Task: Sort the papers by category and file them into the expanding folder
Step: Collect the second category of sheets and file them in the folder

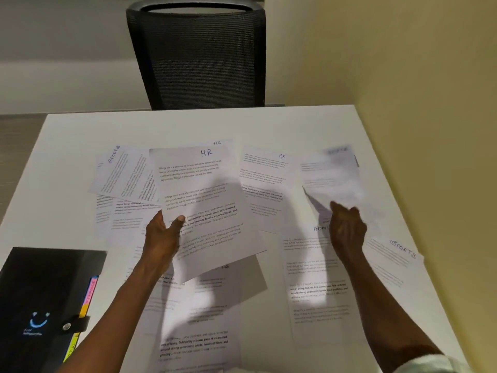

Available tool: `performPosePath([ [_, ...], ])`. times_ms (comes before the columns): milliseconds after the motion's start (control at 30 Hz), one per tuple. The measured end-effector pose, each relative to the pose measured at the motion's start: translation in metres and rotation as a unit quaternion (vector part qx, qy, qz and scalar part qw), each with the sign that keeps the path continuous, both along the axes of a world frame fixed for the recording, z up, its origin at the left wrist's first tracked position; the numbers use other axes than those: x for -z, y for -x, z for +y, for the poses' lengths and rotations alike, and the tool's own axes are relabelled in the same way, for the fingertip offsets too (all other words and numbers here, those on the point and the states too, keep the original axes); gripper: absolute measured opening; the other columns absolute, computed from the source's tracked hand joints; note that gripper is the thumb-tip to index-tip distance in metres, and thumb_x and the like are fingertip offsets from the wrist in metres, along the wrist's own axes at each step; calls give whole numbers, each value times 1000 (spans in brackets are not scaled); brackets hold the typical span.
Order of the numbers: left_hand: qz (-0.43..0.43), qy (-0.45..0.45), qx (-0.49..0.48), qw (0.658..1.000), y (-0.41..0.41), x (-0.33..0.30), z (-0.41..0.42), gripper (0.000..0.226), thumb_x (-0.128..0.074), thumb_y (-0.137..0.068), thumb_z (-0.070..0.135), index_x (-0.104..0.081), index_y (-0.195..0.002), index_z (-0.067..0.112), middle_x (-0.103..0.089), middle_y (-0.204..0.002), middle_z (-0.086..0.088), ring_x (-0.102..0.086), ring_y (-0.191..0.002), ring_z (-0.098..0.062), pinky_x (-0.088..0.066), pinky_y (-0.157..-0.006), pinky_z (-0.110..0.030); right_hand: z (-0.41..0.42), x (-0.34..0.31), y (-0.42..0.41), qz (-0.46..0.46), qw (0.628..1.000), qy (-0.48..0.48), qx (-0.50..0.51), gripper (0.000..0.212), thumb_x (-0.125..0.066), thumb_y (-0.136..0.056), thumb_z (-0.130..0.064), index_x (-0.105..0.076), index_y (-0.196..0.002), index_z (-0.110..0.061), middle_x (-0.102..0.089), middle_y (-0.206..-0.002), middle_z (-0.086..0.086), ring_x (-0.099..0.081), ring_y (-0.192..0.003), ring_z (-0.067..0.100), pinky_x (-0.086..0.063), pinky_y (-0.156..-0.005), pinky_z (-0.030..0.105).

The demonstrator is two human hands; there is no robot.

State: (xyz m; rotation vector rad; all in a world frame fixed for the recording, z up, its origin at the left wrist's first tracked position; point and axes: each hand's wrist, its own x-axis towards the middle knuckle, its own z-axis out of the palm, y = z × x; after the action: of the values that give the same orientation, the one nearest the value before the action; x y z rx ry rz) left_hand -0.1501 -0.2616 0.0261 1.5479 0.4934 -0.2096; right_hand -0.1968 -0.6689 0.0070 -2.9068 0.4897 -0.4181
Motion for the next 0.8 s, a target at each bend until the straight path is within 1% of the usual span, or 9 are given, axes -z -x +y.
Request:
performPosePath([
  [67,2,19,-7,1000,-1,1,6,31,-65,-94,17,-64,-124,24,-72,-113,4,-65,-100,-25,-50,-88,-47,-5,31,22,73,997,13,-11,49,-26,-97,-25,-65,-110,-1,-70,-91,18,-59,-74,37,-46,-54,36],
  [133,12,40,-14,999,-4,1,10,27,-67,-93,16,-67,-117,30,-66,-101,-3,-56,-86,-24,-44,-79,-42,-1,51,34,174,983,58,6,60,-23,-100,-48,-63,-104,-3,-65,-95,18,-57,-78,36,-45,-60,39],
  [167,14,45,-16,999,-5,2,12,25,-67,-93,15,-69,-111,32,-59,-95,-5,-49,-78,-19,-41,-72,-36,4,55,34,214,974,69,29,63,-31,-97,-57,-61,-101,-3,-63,-99,20,-57,-81,36,-45,-64,42],
  [233,16,39,-25,999,-8,4,14,22,-66,-94,14,-69,-107,31,-53,-87,-6,-38,-59,-10,-32,-59,-24,18,51,24,219,972,51,66,67,-47,-88,-67,-59,-98,-2,-58,-103,21,-55,-86,36,-45,-69,45],
  [300,21,30,-31,999,-12,9,14,24,-65,-94,14,-67,-115,24,-55,-77,-4,-35,-50,-10,-29,-53,-21,37,37,5,185,980,-2,78,61,-54,-89,-61,-59,-103,-2,-57,-107,20,-54,-92,36,-46,-73,45],
  [400,27,12,-24,999,-18,14,9,33,-63,-96,13,-58,-128,9,-41,-53,8,-24,-36,-5,-21,-41,-17,63,24,-35,152,978,-119,83,56,-62,-91,-46,-57,-117,3,-58,-115,22,-54,-106,35,-48,-85,42],
  [533,22,3,-12,1000,-27,12,0,33,-60,-97,12,-58,-130,17,-46,-50,11,-23,-33,-5,-21,-37,-15,89,30,-87,187,948,-233,111,66,-63,-89,-48,-47,-125,5,-51,-122,25,-50,-115,36,-47,-90,41],
  [733,12,-30,-1,999,-40,4,-8,29,-58,-98,11,-59,-127,16,-55,-50,15,-24,-32,-8,-26,-36,-15,117,53,-123,263,920,-185,224,86,-78,-72,-54,-42,-126,2,-40,-128,21,-41,-117,33,-46,-92,44],
  [800,8,-43,9,999,-43,3,-8,31,-60,-97,12,-59,-128,16,-68,-64,-2,-27,-32,-25,-41,-36,-26,120,52,-131,273,911,-181,250,87,-82,-68,-51,-42,-125,1,-40,-127,21,-42,-117,32,-46,-92,42],
])
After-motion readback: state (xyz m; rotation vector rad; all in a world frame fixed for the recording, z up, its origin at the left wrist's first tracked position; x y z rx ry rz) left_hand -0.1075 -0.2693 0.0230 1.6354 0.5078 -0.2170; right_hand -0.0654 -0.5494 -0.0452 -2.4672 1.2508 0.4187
